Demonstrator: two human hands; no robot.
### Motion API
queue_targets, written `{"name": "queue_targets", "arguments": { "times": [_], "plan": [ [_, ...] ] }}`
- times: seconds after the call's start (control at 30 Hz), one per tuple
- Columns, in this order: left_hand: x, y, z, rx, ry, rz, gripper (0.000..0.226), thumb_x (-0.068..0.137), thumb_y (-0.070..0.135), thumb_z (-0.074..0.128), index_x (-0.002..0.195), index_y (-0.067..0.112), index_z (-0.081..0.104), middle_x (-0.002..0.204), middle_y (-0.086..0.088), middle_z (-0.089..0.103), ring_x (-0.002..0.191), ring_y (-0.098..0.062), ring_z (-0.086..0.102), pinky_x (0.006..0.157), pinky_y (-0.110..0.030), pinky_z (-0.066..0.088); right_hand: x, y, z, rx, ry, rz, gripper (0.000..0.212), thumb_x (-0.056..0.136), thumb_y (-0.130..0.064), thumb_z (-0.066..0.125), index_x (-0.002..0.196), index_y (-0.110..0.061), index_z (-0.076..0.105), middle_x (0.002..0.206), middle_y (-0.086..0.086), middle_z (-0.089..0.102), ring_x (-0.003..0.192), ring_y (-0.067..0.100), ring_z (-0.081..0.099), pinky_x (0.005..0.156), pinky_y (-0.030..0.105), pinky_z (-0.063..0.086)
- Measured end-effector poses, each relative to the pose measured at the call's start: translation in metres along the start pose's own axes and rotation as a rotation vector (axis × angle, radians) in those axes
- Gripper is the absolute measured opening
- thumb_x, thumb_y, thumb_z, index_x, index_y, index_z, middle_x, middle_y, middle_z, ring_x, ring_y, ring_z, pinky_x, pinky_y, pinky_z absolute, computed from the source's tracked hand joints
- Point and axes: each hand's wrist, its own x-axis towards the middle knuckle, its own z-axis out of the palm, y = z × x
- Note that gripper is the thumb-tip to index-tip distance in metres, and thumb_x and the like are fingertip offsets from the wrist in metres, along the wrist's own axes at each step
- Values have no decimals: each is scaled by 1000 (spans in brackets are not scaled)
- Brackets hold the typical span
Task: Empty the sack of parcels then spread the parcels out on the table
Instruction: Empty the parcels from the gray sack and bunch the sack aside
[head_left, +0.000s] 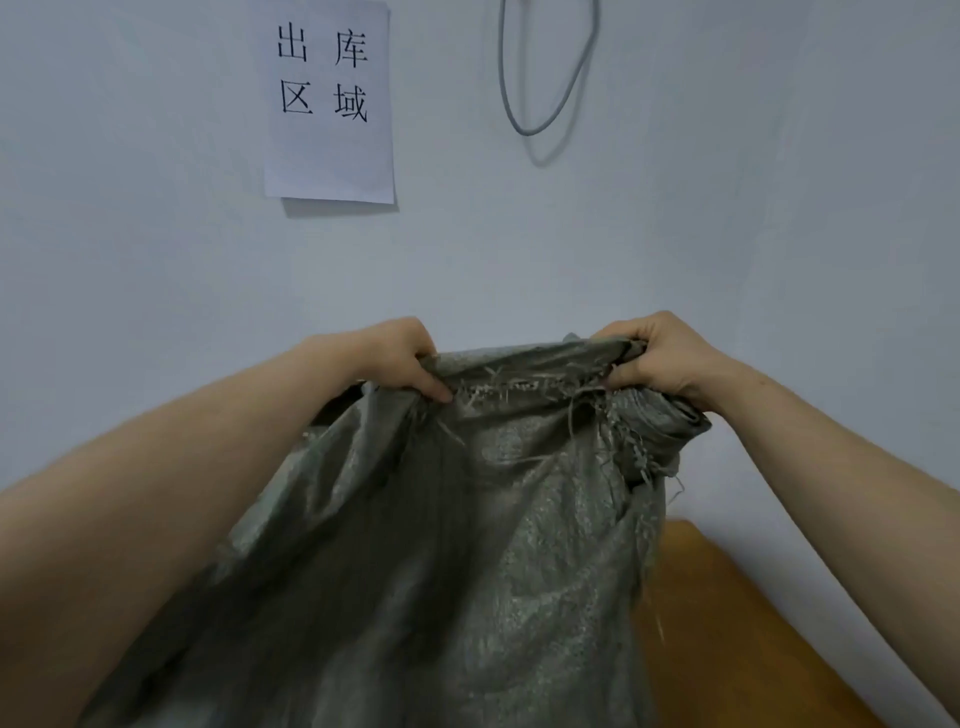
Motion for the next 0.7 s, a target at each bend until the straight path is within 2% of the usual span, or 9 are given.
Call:
{"name": "queue_targets", "arguments": {
  "times": [0.07, 0.13, 0.2, 0.3, 0.37, 0.5, 0.57, 0.63, 0.7],
  "plan": [
    [-1, 1, -12, -35, 166, -17, 37, 73, 34, 79, 53, 17, 52, 54, 0, 48, 65, -20, 48, 55, -27, 34, 6, -6, -1, 35, 99, 45, 41, 64, 16, 74, 93, -13, 72, 63, -5, 66, 50, -4, 57, 57, 13, 50],
    [0, 5, -29, -102, 310, -37, 37, 72, 31, 80, 53, 14, 53, 54, 0, 45, 65, -21, 46, 58, -27, 31, 18, -18, -4, 118, 203, 39, 48, 65, 16, 74, 102, -13, 69, 57, -8, 63, 53, -1, 56, 53, 8, 48],
    [1, 12, -49, -150, 427, -60, 24, 71, 29, 81, 70, 9, 67, 61, -3, 52, 71, -21, 50, 65, -25, 35, 31, -30, -8, 183, 293, 13, 51, 65, 17, 74, 107, -10, 66, 65, -4, 60, 61, 6, 54, 52, 5, 47],
    [6, 20, -69, -201, 549, -77, 27, 70, 26, 82, 89, 9, 74, 75, -7, 60, 75, -20, 54, 68, -25, 39, 47, -43, -12, 188, 406, -33, 49, 66, 18, 72, 108, -7, 68, 70, -5, 58, 64, 6, 53, 53, 5, 46],
    [6, 23, -68, -192, 565, -74, 26, 70, 25, 82, 90, 10, 75, 76, -7, 61, 74, -19, 54, 67, -26, 39, 53, -39, -9, 82, 443, -55, 51, 68, 19, 67, 110, -10, 68, 80, -3, 62, 74, 11, 57, 65, 9, 49],
    [2, 21, -38, -172, 491, -73, 25, 71, 26, 81, 90, 11, 75, 77, -4, 61, 77, -18, 54, 68, -25, 38, 52, -14, 17, -223, 439, -32, 59, 72, 4, 61, 123, -26, 59, 125, 7, 55, 111, 24, 56, 94, 27, 44],
    [-1, 23, -22, -196, 470, -53, 23, 72, 22, 80, 91, 11, 75, 78, -4, 62, 77, -17, 54, 69, -24, 37, 43, -10, 30, -194, 324, -48, 71, 74, -4, 67, 138, -25, 44, 139, 11, 40, 129, 27, 42, 107, 29, 33],
    [-2, 30, -10, -184, 449, -15, 20, 75, 13, 74, 95, 12, 76, 78, -8, 63, 76, -16, 53, 69, -22, 37, 34, -16, 41, -158, 10, -78, 105, 68, -14, 81, 150, -26, 16, 152, 12, 17, 143, 22, 16, 116, 31, 17],
    [-2, 37, -1, -159, 419, 27, 21, 77, 4, 66, 95, 8, 76, 72, -8, 59, 72, -17, 52, 66, -21, 36, 30, -22, 53, -178, -230, -69, 133, 59, -23, 89, 150, -34, -8, 158, 7, -7, 146, 16, -6, 119, 40, 9]
  ]
}}
